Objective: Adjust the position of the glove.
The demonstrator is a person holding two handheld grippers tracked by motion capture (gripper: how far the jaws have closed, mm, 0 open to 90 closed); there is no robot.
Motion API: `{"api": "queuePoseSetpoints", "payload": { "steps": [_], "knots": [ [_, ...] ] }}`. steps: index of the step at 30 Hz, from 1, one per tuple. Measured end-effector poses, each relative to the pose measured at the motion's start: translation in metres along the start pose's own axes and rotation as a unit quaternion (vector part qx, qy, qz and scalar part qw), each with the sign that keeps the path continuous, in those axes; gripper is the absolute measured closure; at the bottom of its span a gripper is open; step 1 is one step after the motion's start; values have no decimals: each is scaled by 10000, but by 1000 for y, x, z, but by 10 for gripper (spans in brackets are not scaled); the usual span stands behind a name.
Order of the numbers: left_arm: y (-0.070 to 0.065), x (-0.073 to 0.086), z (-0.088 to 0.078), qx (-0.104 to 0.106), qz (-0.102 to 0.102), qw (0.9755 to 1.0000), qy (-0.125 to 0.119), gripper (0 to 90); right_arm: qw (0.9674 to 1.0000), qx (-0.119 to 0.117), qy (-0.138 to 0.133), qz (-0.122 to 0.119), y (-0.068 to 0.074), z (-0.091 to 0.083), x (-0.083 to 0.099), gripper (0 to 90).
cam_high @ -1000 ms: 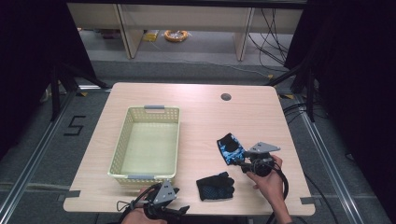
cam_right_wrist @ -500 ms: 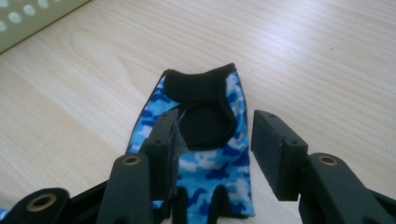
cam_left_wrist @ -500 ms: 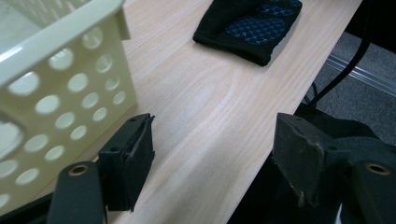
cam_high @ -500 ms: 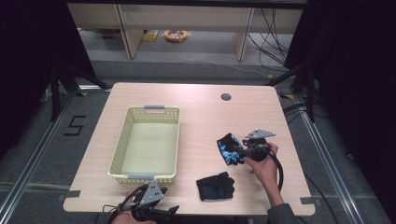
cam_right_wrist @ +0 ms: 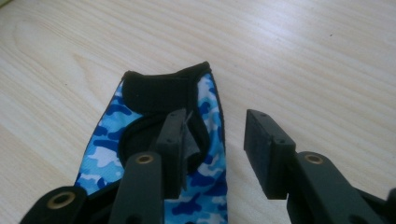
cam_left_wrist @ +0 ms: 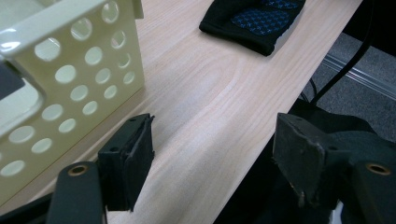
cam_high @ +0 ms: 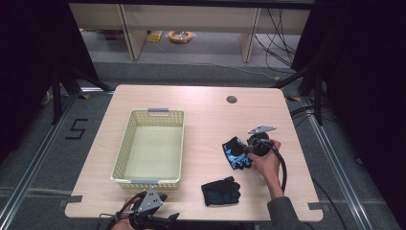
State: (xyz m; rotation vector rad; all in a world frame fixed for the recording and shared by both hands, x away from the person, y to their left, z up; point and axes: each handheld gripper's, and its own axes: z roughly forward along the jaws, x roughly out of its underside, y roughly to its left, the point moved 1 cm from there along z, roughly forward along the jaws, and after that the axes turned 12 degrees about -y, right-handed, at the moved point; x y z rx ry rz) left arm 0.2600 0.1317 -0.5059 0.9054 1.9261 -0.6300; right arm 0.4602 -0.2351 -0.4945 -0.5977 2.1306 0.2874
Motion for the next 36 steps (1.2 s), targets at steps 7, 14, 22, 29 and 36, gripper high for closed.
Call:
{"api": "queuePoseSetpoints", "payload": {
  "steps": [7,14,22,29,36],
  "knots": [
    [-3,1,2,-5,-164,9999,-38,285,9995,-72,201,227,0,9,4,678],
    [-1,2,2,-54,-69,10000,36,288,9995,-187,72,-236,-6,10,9,871],
    [0,3,2,-25,-105,9999,47,289,9970,-434,-161,-626,-3,-8,-4,873],
    [0,2,3,13,-52,10000,-9,289,9819,-1079,-674,-1403,9,-49,-25,873],
    [1,2,2,-4,37,10000,43,288,9673,-1681,-779,-1733,29,-68,-25,873]
  ]
}}
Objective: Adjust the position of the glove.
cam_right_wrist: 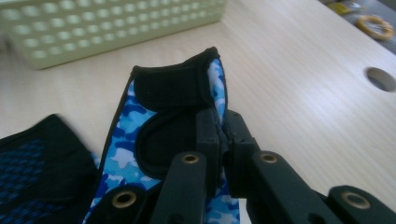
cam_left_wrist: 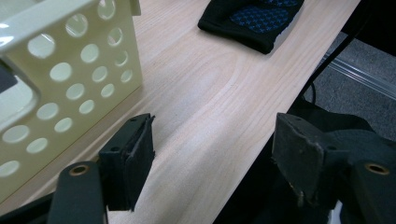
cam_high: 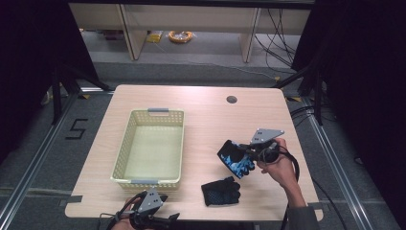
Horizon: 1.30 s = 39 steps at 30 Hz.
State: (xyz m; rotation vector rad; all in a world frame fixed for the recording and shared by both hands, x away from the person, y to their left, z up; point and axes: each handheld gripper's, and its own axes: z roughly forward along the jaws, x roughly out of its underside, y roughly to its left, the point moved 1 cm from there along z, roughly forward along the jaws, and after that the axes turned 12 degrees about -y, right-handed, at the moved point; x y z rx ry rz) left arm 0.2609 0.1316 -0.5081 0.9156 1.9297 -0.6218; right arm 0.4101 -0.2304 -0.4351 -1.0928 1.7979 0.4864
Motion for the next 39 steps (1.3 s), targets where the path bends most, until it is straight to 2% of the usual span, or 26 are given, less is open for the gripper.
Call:
{"api": "queuePoseSetpoints", "payload": {
  "steps": [1,3,4,5,8,12,13,15,16,17,18,20,22,23,24,25,30,31,32,33,34,35,36,37,38,39],
  "knots": [
    [-1,0,1,22,-67,10000,-42,288,9997,-219,-70,-85,6,-1,0,872],
    [-1,0,0,-4,-59,10000,-5,288,9994,-326,-77,-47,10,-2,0,873],
    [-2,1,1,-16,-104,9999,2,288,9983,-541,-138,-149,13,-2,0,873],
    [-2,1,1,-12,-98,10000,10,288,9982,-581,-110,-106,15,-3,0,872],
    [-2,1,2,-4,-172,9999,-16,289,9966,-795,-77,-205,21,-3,2,872],
    [-1,1,1,-7,-99,9999,-25,289,9933,-1091,-111,-367,28,-5,4,873],
    [-2,1,2,-13,-179,9998,-17,289,9928,-1137,-79,-381,30,-5,4,873],
    [-3,1,2,3,-187,9998,-15,289,9912,-1257,-74,-414,34,-5,6,872],
    [-1,1,2,36,-14,10000,23,292,9897,-1349,-55,-483,35,-3,7,871],
    [-1,1,2,36,-14,10000,23,295,9887,-1402,-9,-530,37,-2,8,871],
    [-4,2,3,67,-167,9998,0,295,9876,-1479,41,-518,39,0,10,871],
    [-4,2,4,65,-199,9998,5,295,9854,-1600,99,-579,41,4,12,871],
    [-4,2,4,50,-165,9999,-3,295,9847,-1653,142,-529,44,7,12,871],
    [-4,2,4,56,-204,9998,10,296,9822,-1769,142,-608,45,9,12,871],
    [-4,2,4,56,-204,9998,10,296,9822,-1769,142,-608,45,9,12,871],
    [-4,2,4,56,-190,9998,16,296,9799,-1868,132,-691,46,12,11,871],
    [-5,2,5,98,-201,9997,-41,297,9744,-2089,199,-810,51,20,9,870],
    [-5,2,5,98,-201,9997,-41,298,9740,-2093,245,-825,51,23,8,870],
    [-6,2,6,117,-215,9997,9,299,9722,-2139,262,-913,52,26,9,869],
    [-6,2,6,117,-215,9997,9,301,9736,-2110,351,-801,54,26,9,868],
    [-5,1,7,112,-34,9999,48,302,9714,-2156,320,-941,54,30,9,867],
    [-5,1,7,112,-34,9999,48,305,9714,-2156,320,-941,54,30,9,867],
    [-9,1,8,134,-170,9998,-13,306,9693,-2218,417,-973,56,35,10,864],
    [-8,1,9,169,-69,9998,26,307,9689,-2213,500,-982,57,37,10,861],
    [-8,1,10,151,-58,9998,88,310,9705,-2119,637,-959,59,38,11,858],
    [-8,1,10,151,-58,9998,88,316,9674,-2204,622,-1078,59,41,12,856]
  ]
}}
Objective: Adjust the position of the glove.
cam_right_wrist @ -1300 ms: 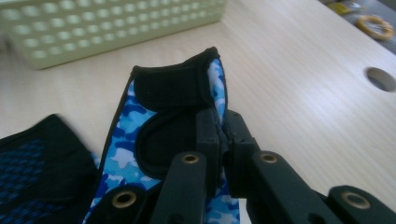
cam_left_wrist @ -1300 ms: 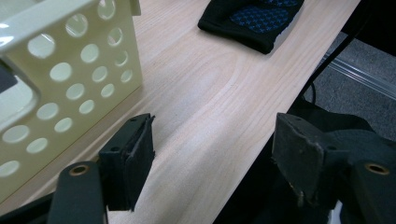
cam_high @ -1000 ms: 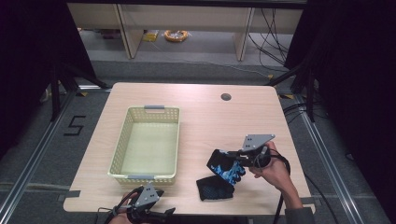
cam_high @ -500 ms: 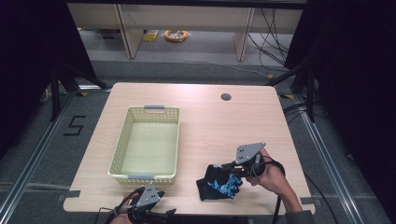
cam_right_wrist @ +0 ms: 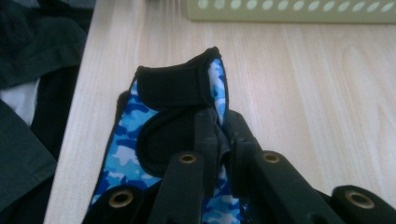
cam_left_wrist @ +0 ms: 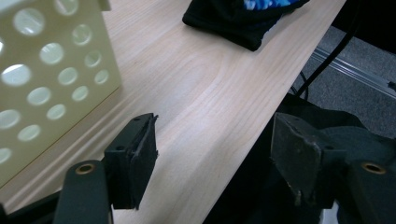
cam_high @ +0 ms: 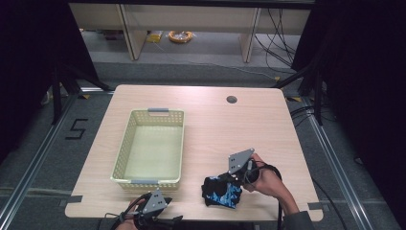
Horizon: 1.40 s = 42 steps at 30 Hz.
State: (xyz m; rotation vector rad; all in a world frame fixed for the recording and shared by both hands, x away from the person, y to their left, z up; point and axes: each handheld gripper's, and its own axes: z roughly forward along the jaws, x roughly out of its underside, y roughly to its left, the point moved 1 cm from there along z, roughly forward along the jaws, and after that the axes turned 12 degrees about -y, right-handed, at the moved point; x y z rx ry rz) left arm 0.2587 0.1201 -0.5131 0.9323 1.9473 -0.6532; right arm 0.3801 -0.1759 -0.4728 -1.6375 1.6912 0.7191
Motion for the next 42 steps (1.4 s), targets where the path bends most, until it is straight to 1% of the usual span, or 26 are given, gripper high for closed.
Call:
{"api": "queuePoseSetpoints", "payload": {
  "steps": [2,5,7,9,11,15,16,17,18,19,20,22,23,24,26,27,29,31,34,35,36,38,39,40,41,42],
  "knots": [
    [-3,-2,5,75,16,10000,-22,326,9999,1,140,33,0,3,1,851],
    [-6,-4,9,107,70,9999,-9,330,9999,-5,125,-113,-3,7,3,849],
    [-8,-5,12,142,97,9999,9,330,9998,1,177,-12,-2,8,5,846],
    [-10,-6,14,174,120,9998,14,330,9998,-3,170,-69,-3,9,6,845],
    [-13,-9,20,241,209,9995,30,329,9994,22,274,228,0,11,9,839],
    [-17,-14,25,263,54,9996,-97,330,9992,71,296,258,-1,12,10,805],
    [-15,-18,26,278,293,9992,-49,332,9994,70,259,199,-2,13,10,783],
    [-15,-20,27,269,304,9992,-45,336,9996,92,219,180,-3,13,10,737],
    [-14,-21,28,301,312,9991,-30,339,9990,191,222,341,-3,12,11,692],
    [-18,-21,31,265,50,9995,-155,347,9988,277,191,357,-4,11,10,682],
    [-15,-23,31,245,251,9994,-39,355,9978,356,227,505,-1,8,10,669],
    [-16,-24,32,271,216,9994,-96,370,9977,422,183,494,0,5,9,650],
    [-18,-26,34,273,145,9993,-198,381,9963,660,69,546,5,-4,7,631],
    [-16,-29,34,330,334,9988,-152,381,9963,660,69,546,5,-4,7,631],
    [-18,-33,37,308,252,9988,-281,391,9910,983,-13,908,11,-14,7,641],
    [-17,-37,37,316,347,9986,-235,410,9832,1258,-74,1324,19,-24,8,651],
    [-15,-39,38,292,465,9982,-220,414,9814,1354,-125,1357,22,-26,10,660],
    [-17,-41,40,322,424,9983,-234,437,9740,1581,-141,1620,39,-31,18,668],
    [-17,-43,46,391,408,9983,-162,456,9697,1697,18,1755,57,-37,28,683],
    [-18,-44,49,373,286,9986,-242,467,9659,1796,49,1864,62,-39,32,685],
    [-16,-45,49,401,364,9984,-148,469,9632,1856,10,1946,66,-40,36,700],
    [-16,-45,53,422,325,9985,-100,481,9604,1972,-63,1965,71,-44,42,713],
    [-15,-47,54,416,460,9980,-79,482,9594,2028,-91,1959,72,-45,44,716],
    [-17,-46,57,390,354,9986,-79,485,9571,2076,-131,2016,74,-44,43,716],
    [-17,-48,58,415,453,9981,-60,489,9577,2104,-164,1956,72,-44,43,716],
    [-19,-48,60,421,344,9985,-78,498,9567,2151,-217,1949,70,-43,42,724]
  ]
}}
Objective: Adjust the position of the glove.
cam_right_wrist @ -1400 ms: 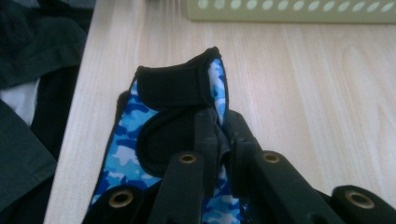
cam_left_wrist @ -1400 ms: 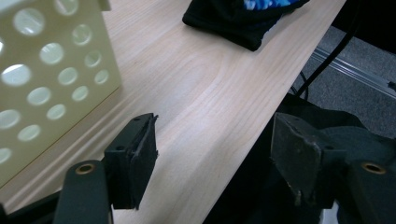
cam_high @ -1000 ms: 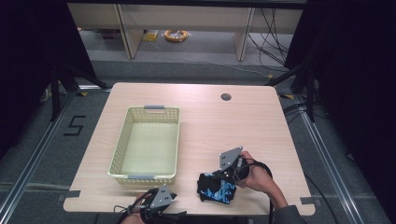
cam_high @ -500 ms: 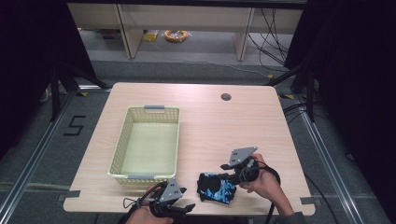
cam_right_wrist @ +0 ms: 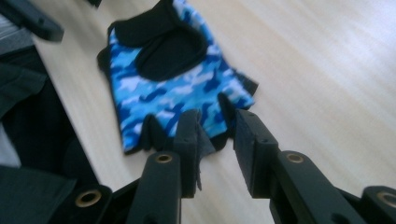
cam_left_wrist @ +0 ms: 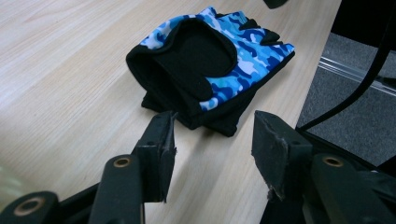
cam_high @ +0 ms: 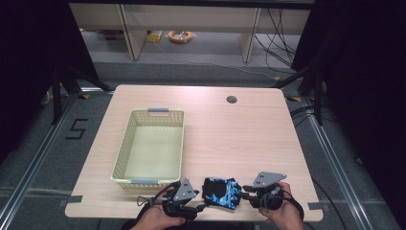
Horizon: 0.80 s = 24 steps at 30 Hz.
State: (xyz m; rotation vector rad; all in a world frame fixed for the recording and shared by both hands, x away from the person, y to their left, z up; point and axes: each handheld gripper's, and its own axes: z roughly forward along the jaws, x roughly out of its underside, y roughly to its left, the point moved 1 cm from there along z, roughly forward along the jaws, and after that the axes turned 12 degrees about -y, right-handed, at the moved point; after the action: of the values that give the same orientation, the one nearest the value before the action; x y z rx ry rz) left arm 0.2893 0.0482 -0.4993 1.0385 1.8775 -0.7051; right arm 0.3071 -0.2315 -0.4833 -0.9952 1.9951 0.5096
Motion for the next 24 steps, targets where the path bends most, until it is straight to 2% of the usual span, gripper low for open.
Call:
{"api": "queuePoseSetpoints", "payload": {
  "steps": [3,5,6,8,11,12,13,15,16,19,21,22,23,24],
  "knots": [
    [-1,-3,3,-20,-10,10000,-18,509,10000,1,50,83,-2,8,-1,731],
    [-1,-4,7,-42,-85,9999,-114,517,9999,-81,22,92,-6,16,0,736],
    [1,-4,8,-76,40,10000,-13,523,9997,-132,35,183,-7,19,1,739],
    [3,-5,13,0,149,9999,47,523,9994,-218,90,263,-8,23,2,747],
    [1,-5,18,-5,99,9999,22,545,9993,-258,95,234,-8,27,4,777],
    [1,-4,19,10,65,10000,66,567,9989,-325,155,297,-5,30,7,835],
    [1,-3,21,-60,167,9998,108,588,9989,-373,203,212,-6,30,7,853],
    [2,-2,22,-41,165,9998,144,622,9988,-396,201,227,-6,30,6,868],
    [3,1,23,-150,220,9996,109,712,9989,-386,193,168,-6,30,6,881],
    [2,2,23,-129,347,9992,137,805,9987,-379,127,304,-4,30,6,885],
    [2,2,22,-133,287,9995,97,823,9986,-372,148,346,-3,29,6,886],
    [3,1,22,-155,325,9993,93,848,9988,-386,83,287,-6,27,5,887],
    [2,1,21,-107,279,9995,41,853,9988,-408,73,262,-6,26,4,888],
    [1,-2,19,-90,331,9994,56,857,9987,-424,36,270,-6,24,3,889]
  ]
}}
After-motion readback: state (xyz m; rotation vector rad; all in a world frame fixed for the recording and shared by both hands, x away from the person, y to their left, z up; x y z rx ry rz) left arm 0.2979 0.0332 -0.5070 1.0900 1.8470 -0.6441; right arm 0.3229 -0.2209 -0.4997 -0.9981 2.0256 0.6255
